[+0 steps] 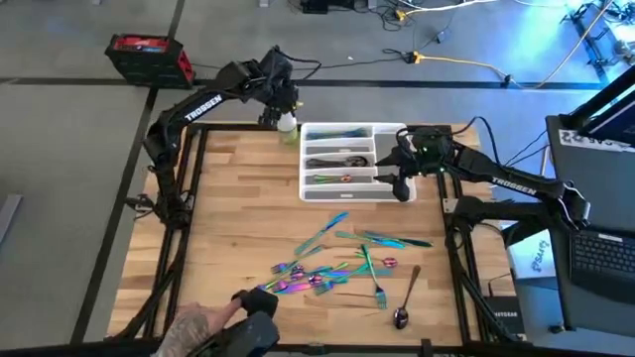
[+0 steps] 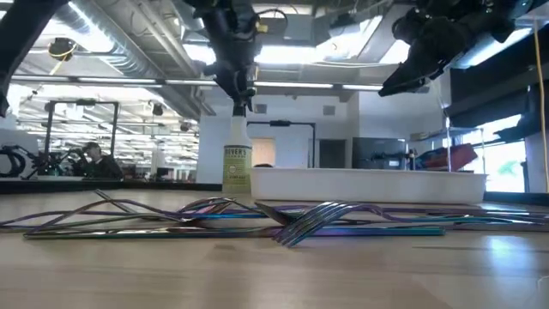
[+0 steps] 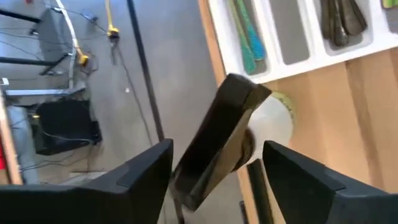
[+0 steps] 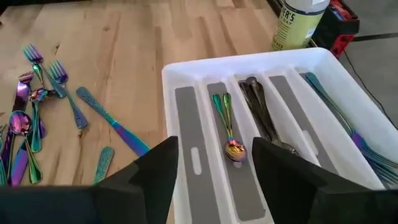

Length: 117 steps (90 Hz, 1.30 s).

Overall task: Sort silverware
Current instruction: Move the white spray bottle to the top left of the table

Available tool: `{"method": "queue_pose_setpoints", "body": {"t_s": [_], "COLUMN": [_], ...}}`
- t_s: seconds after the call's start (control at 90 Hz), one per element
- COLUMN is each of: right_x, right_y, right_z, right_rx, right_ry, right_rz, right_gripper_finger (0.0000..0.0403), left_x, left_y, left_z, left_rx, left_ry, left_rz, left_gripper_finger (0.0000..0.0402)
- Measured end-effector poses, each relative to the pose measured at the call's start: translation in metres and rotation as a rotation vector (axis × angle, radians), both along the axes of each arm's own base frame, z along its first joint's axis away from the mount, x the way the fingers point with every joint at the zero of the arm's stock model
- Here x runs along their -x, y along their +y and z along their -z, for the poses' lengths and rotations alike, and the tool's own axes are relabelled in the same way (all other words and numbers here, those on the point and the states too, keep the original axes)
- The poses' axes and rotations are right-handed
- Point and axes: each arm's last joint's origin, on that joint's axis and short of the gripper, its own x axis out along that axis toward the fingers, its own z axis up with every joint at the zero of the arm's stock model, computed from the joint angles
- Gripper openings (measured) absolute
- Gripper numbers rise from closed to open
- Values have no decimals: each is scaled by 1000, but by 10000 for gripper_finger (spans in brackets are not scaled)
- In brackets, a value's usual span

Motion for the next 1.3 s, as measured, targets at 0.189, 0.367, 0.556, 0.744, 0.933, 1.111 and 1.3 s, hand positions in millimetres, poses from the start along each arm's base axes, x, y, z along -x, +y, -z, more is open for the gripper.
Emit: {"method": "queue_pose_setpoints", "body": {"t_s": [0.189, 0.367, 0.556, 0.744, 0.933, 1.111, 1.3], "right_x": [0, 0, 0, 0, 0, 0, 0], "right_y": [0, 0, 0, 0, 0, 0, 0], "right_z": [0, 0, 0, 0, 0, 0, 0], "right_rx": [-2, -2, -2, -2, -2, -1, 2], "right_ry": [4, 5, 5, 4, 5, 5, 5], "right_rz": [0, 0, 0, 0, 0, 1, 4], "right_gripper_finger": [190, 190, 190, 190, 190, 190, 190], "left_x": [-4, -3, -2, -2, -3, -5, -5], "left_y": [5, 6, 4, -2, -10, -20, -40], "left_z": [10, 10, 11, 9, 11, 9, 3], "left_rx": [-12, -39, -24, 2, 25, 45, 63], "left_ry": [44, 86, 95, 93, 119, 128, 140], "left_rz": [-22, -31, -44, -33, -64, -86, -83], "left_gripper_finger": [235, 232, 164, 95, 94, 89, 82]}}
